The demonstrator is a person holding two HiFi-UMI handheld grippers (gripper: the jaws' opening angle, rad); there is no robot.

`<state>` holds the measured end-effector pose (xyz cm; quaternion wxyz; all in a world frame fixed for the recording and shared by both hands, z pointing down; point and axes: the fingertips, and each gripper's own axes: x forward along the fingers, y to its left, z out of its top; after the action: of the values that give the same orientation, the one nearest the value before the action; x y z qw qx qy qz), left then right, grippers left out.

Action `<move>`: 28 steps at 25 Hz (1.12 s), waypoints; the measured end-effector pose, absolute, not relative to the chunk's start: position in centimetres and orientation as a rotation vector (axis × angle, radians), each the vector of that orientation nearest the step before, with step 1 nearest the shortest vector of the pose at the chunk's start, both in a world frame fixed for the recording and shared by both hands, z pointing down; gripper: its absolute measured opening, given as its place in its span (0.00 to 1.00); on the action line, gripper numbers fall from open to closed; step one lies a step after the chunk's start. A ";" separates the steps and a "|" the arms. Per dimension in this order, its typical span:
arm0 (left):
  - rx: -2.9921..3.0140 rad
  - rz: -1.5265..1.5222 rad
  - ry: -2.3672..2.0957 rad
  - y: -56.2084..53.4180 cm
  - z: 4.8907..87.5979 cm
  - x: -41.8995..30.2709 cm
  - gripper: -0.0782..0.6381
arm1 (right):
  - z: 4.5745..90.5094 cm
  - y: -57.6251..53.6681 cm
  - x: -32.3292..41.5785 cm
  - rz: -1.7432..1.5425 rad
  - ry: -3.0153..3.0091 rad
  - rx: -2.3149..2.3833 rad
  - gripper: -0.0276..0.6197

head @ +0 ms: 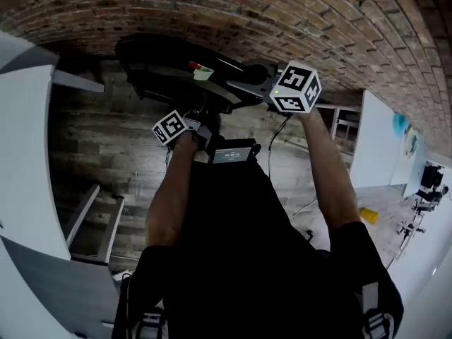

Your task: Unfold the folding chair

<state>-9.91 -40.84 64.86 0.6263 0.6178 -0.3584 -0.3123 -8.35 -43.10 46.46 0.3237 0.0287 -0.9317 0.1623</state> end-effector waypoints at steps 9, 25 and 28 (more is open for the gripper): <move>1.441 -0.574 -0.759 -39.6 66.0 -6.4 0.18 | 48.9 -43.0 -1.5 0.707 -2.418 0.435 0.17; 1.477 -0.557 -0.835 -38.6 66.7 -7.3 0.18 | 49.1 -41.8 -2.5 0.810 -2.466 0.481 0.17; 1.486 -0.559 -0.853 -38.7 66.6 -7.3 0.18 | 49.0 -41.9 -2.5 0.813 -2.470 0.478 0.18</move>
<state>-7.30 -38.71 66.58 0.6207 0.6463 -0.3713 -0.2432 -2.51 -41.92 49.01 0.2461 0.1752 -0.9055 0.2980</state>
